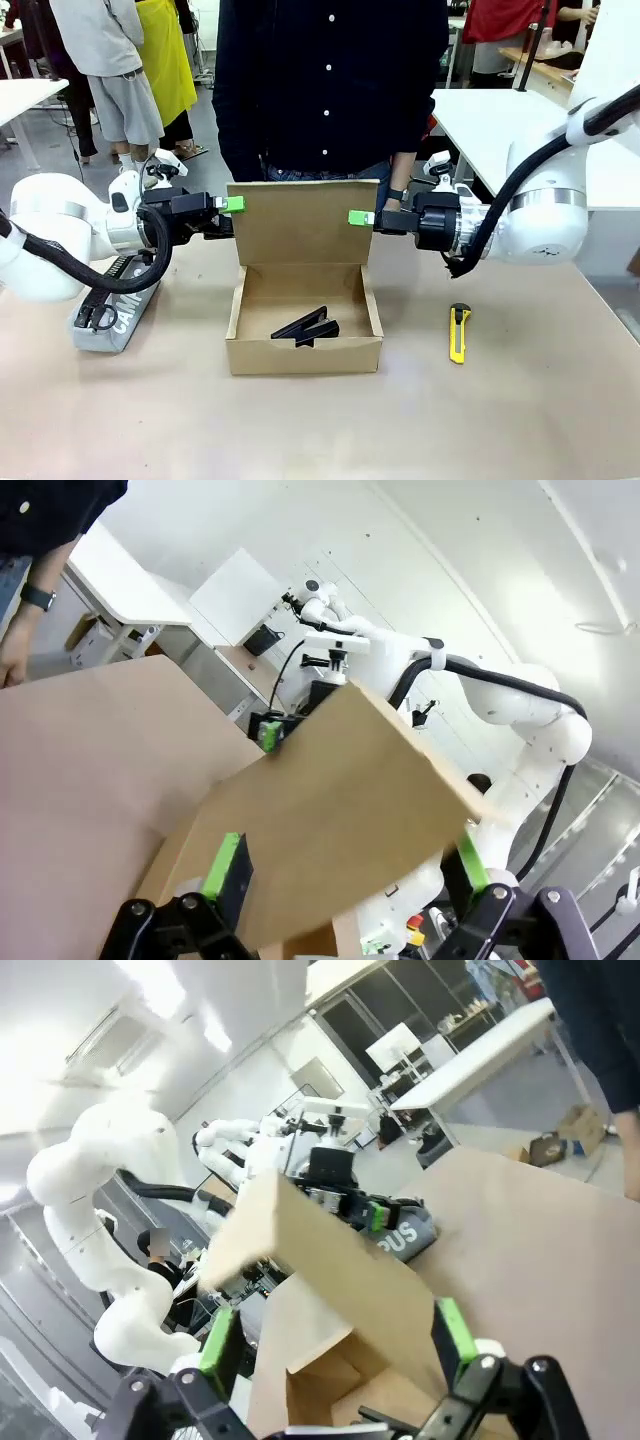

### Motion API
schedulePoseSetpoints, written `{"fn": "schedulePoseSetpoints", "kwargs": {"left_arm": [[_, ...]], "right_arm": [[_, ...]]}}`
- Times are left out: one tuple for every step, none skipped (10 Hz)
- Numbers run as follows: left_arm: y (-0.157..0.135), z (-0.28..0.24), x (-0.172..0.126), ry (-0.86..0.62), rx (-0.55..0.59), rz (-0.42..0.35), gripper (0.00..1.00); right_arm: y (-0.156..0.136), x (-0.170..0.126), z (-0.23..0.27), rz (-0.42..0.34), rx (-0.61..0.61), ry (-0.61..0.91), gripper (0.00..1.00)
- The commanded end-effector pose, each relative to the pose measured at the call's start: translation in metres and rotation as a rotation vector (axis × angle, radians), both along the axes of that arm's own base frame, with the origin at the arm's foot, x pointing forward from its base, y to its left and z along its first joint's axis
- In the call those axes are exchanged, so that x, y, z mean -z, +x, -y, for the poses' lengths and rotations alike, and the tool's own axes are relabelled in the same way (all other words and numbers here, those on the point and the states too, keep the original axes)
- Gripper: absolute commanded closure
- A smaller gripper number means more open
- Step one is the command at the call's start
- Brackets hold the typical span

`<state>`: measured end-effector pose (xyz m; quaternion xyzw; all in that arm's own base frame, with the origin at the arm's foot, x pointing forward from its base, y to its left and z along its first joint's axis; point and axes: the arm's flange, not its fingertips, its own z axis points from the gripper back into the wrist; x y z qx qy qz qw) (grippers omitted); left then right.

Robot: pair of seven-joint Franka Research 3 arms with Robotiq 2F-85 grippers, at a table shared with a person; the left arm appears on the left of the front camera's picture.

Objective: Pack the item into the box.
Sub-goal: Close the Mailer Box.

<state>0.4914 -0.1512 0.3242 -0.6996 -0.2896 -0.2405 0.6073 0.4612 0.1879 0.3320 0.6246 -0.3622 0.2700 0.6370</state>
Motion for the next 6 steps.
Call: {"fn": "schedulePoseSetpoints", "kwargs": {"left_arm": [[-0.017,0.000,0.004,-0.041,-0.007,0.087,0.00],[-0.020,0.002,0.005,-0.036,-0.006,0.131,0.00],[-0.023,0.003,0.006,-0.029,0.013,0.168,0.00],[-0.027,0.002,0.011,-0.031,0.016,0.213,0.00],[-0.032,0.002,0.018,-0.035,0.014,0.252,0.00],[-0.036,0.003,0.024,-0.026,0.027,0.284,0.00]], "right_arm": [[-0.020,0.003,0.002,0.092,0.035,0.016,0.00],[-0.024,0.007,0.001,0.127,0.047,0.017,0.00],[-0.028,0.013,0.000,0.152,0.059,0.029,0.00],[-0.034,0.018,0.002,0.179,0.067,0.037,0.00],[-0.039,0.022,0.006,0.204,0.081,0.058,0.00],[-0.043,0.026,0.008,0.216,0.087,0.072,0.00]]}}
